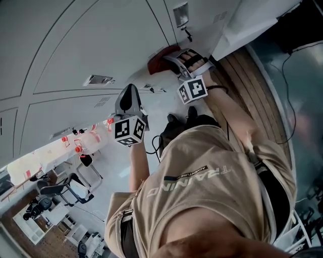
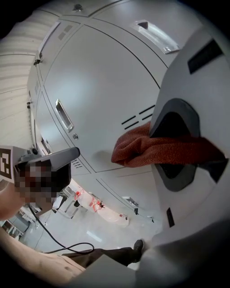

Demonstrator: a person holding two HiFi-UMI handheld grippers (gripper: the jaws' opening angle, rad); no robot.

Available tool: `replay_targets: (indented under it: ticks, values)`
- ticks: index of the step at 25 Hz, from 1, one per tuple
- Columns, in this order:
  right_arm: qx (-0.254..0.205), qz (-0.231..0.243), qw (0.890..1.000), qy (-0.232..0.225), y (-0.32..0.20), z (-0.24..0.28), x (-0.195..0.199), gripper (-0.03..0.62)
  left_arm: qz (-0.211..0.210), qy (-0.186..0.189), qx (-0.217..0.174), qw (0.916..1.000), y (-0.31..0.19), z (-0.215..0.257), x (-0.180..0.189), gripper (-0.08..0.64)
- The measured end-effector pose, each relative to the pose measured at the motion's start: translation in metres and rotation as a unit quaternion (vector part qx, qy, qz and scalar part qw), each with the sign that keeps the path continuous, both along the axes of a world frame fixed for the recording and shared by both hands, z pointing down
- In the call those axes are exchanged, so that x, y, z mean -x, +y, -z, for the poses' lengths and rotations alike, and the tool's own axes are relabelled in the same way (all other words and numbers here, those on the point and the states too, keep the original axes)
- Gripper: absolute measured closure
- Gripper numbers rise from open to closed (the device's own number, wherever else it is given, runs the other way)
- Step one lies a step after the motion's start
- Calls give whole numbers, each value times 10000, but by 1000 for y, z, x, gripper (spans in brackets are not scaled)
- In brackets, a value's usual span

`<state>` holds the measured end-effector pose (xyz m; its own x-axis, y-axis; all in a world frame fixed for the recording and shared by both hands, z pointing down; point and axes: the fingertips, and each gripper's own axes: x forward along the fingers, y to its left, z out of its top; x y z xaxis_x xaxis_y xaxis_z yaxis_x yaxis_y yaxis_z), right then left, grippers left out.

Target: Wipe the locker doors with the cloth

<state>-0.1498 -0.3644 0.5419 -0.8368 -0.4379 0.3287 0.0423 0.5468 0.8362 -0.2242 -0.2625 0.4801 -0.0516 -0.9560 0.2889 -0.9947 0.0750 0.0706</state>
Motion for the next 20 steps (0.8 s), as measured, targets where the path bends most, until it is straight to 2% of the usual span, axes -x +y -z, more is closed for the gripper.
replay_targets:
  ticks: [4, 8, 11, 14, 20]
  values:
    - [314, -7, 9982, 505, 2, -45, 0, 526, 37, 12, 82, 10000, 8, -3, 3, 554]
    - [680, -177, 9918, 1065, 1, -92, -4, 526, -19, 44, 53, 10000, 16, -2, 3, 554]
    - [888, -289, 9874, 1279, 11, -108, -8, 526, -103, 66, 19, 9999, 26, 0, 4, 554]
    - [1098, -420, 9855, 1220, 27, -98, -12, 526, -159, 94, -81, 9998, 39, 9, 7, 554]
    - [1728, -864, 9798, 524, 65, -43, -14, 526, -303, 103, -317, 9990, 67, 26, 12, 554]
